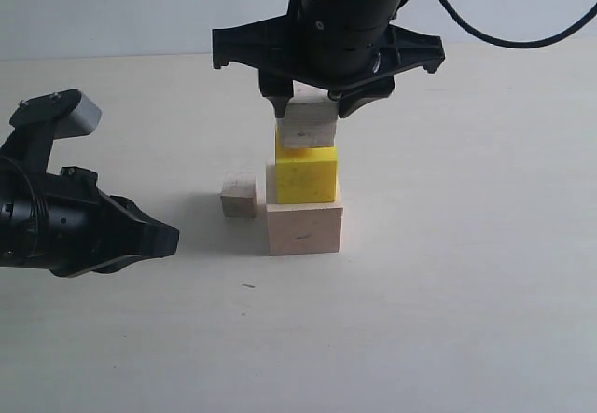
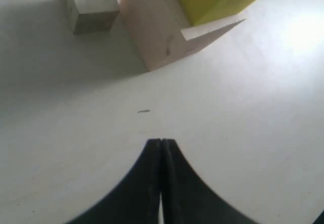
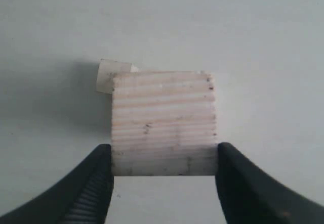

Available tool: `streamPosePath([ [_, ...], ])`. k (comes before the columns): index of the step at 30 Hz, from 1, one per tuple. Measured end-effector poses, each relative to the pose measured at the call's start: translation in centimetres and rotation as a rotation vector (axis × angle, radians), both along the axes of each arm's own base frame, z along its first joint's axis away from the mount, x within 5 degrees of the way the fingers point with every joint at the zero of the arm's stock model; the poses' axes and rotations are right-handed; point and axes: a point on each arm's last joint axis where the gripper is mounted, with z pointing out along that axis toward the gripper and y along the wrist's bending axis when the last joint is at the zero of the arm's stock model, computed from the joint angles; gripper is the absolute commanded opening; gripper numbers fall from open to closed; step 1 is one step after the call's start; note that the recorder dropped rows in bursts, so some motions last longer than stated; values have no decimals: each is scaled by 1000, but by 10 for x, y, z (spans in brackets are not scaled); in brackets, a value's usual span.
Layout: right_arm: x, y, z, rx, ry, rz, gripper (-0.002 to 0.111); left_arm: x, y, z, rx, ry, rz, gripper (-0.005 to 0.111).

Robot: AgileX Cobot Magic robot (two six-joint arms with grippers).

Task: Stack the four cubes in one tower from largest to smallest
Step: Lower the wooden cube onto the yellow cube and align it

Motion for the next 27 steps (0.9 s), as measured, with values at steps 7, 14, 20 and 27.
streamPosePath([
  [7,-1,6,-7,-21,-3,-3,0,0,0,0,0,0,0,0],
  [14,-5,11,-6,-46,-41,-8,0,0,0,0,0,0,0,0],
  [20,-5,10,-7,-61,-41,-14,0,0,0,0,0,0,0,0],
  [27,-6,7,-3,-60,-48,-44,0,0,0,0,0,0,0,0],
])
